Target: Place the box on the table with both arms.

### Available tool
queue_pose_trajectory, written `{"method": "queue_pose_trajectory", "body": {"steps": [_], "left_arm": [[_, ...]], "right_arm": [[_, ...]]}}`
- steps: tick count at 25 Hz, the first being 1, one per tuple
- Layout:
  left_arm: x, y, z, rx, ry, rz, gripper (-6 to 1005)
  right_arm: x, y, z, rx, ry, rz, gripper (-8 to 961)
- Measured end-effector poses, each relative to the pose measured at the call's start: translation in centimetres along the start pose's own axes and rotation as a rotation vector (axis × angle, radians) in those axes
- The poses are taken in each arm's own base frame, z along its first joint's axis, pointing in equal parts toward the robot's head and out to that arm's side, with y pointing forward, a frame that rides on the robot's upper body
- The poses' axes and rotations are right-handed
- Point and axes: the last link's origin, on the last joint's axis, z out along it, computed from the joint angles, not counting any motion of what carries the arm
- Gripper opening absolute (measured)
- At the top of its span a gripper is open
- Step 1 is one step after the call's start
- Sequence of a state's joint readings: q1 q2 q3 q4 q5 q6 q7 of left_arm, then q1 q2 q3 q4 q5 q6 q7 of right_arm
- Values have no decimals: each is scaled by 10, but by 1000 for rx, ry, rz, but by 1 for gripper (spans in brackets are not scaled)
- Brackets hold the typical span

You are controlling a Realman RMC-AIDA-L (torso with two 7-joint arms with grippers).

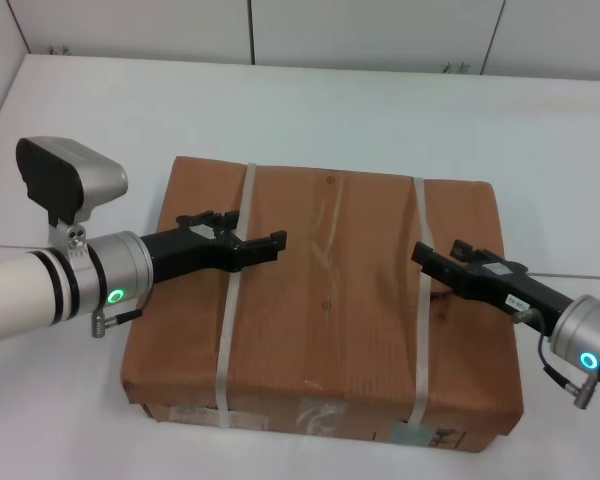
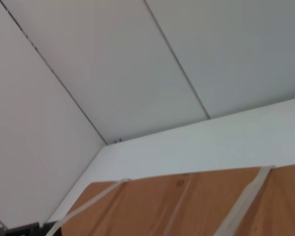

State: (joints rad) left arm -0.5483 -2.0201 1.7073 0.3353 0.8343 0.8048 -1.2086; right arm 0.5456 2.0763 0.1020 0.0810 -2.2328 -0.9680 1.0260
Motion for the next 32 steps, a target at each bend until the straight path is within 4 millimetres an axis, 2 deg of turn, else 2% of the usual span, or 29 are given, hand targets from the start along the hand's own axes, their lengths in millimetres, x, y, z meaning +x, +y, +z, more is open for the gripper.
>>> {"method": "queue_pose_trajectory", "body": {"steps": [10, 16, 18, 21, 25, 29, 32], "left_arm": [[0, -13, -4, 58, -20, 49, 846], [16, -2, -10, -46, 62, 76, 847], [26, 4, -19, -111, 120, 78, 847], [44, 16, -45, -290, 233, 79, 847], [64, 22, -90, -529, 313, 127, 846], [61, 24, -98, -585, 282, 156, 846], [56, 31, -96, -632, 239, 182, 846]], "right_arm": [[-6, -5, -15, -18, -82, 20, 800], [-18, -3, -36, -118, -157, -71, 800], [-24, 1, -47, -193, -169, -143, 799], [-36, 7, -61, -321, -148, -267, 799], [-53, 21, -73, -506, -103, -410, 799], [-71, 39, -78, -676, -87, -507, 800], [-76, 45, -76, -725, -84, -527, 801]]}}
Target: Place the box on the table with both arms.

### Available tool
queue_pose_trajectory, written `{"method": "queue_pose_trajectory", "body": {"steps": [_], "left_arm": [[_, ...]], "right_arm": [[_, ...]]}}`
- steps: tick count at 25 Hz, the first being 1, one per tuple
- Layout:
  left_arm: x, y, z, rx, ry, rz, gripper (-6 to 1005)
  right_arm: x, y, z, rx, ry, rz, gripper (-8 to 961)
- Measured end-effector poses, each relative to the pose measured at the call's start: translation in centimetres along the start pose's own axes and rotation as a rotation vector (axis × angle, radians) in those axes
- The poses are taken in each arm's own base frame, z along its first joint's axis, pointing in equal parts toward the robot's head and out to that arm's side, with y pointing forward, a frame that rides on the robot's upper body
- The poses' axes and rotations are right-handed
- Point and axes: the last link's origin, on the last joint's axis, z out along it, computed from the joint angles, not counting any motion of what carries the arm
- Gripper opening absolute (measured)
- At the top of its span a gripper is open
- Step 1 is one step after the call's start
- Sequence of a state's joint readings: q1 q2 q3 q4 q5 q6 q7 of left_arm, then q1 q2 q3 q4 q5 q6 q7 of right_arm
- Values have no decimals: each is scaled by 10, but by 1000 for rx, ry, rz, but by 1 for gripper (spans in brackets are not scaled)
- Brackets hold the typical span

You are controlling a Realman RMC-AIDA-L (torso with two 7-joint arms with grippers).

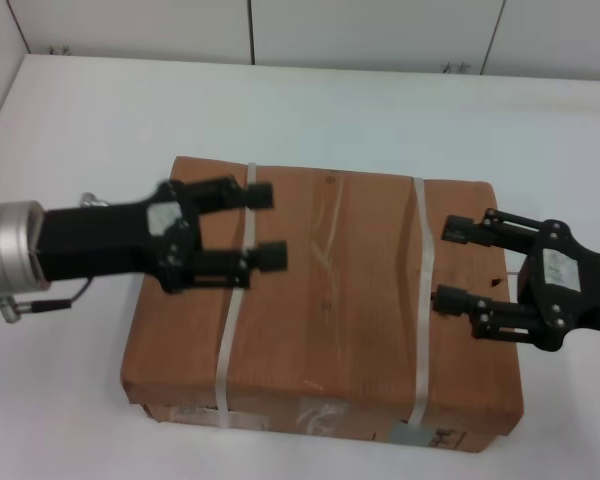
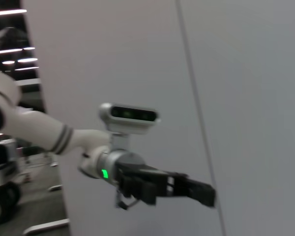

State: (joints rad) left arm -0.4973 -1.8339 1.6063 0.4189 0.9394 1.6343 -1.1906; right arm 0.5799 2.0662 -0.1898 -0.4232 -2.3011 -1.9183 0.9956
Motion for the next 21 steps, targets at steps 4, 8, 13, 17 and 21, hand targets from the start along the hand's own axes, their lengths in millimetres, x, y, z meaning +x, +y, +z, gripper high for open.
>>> {"method": "queue_pose_trajectory", "body": {"steps": [4, 8, 13, 17, 21], "left_arm": [[-2, 4, 6, -37, -18, 5, 847], [-1, 4, 6, -40, -15, 8, 847], [0, 3, 6, -31, -3, 9, 847], [0, 2, 6, -19, 5, 8, 847], [-1, 2, 6, -17, 7, 10, 847]], "right_arm": [[-8, -1, 10, -70, 14, -21, 801], [-10, -2, 13, -92, 26, -28, 801], [-13, -4, 13, -91, 33, -42, 801], [-13, -5, 13, -88, 35, -45, 801], [-12, -5, 13, -84, 36, -45, 801]]}}
